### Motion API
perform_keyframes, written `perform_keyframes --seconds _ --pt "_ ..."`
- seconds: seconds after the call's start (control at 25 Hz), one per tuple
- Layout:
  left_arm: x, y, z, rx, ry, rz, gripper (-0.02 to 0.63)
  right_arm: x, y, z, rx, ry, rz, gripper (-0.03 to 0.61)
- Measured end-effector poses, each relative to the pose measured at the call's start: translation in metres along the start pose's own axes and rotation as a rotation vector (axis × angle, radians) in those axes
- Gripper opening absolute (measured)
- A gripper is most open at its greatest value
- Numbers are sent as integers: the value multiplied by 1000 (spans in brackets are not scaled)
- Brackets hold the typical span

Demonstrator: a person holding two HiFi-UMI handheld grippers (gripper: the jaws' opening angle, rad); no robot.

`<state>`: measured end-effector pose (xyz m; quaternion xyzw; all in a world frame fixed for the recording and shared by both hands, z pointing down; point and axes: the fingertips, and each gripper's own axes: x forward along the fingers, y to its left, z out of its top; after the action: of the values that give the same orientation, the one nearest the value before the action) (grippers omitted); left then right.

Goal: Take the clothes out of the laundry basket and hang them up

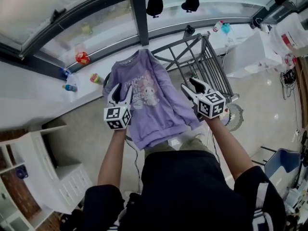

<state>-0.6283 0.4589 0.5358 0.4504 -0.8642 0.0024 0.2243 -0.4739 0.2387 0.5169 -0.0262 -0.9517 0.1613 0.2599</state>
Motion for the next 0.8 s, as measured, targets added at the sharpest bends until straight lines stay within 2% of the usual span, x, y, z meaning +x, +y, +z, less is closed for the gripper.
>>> perform_keyframes --seconds 0.04,0.12,0.32,0.4,0.48,0.56,0.68,0.8 --pt "-4 -17 2 9 -1 -13 193 -19 -7 -1 -1 -22 -12 201" --pt "-11 -54 2 20 2 -39 179 -62 -26 -5 0 -71 -40 157" --pt "-17 -165 10 29 -35 -86 65 -184 -88 -27 78 -171 -144 41" --pt "-16 -217 17 19 -65 -122 43 -232 -118 -47 96 -191 -201 17" --pt "-15 -275 19 11 -90 -180 33 -280 -147 -77 117 -208 -263 7" --pt "-14 -335 10 14 -86 -237 26 -329 -172 -116 181 -230 -304 3" --pt "-13 -424 -22 32 -27 -301 18 -401 -201 -179 326 -245 -327 2" --pt "-2 -504 -56 70 48 -374 17 -454 -223 -230 370 -216 -346 2"
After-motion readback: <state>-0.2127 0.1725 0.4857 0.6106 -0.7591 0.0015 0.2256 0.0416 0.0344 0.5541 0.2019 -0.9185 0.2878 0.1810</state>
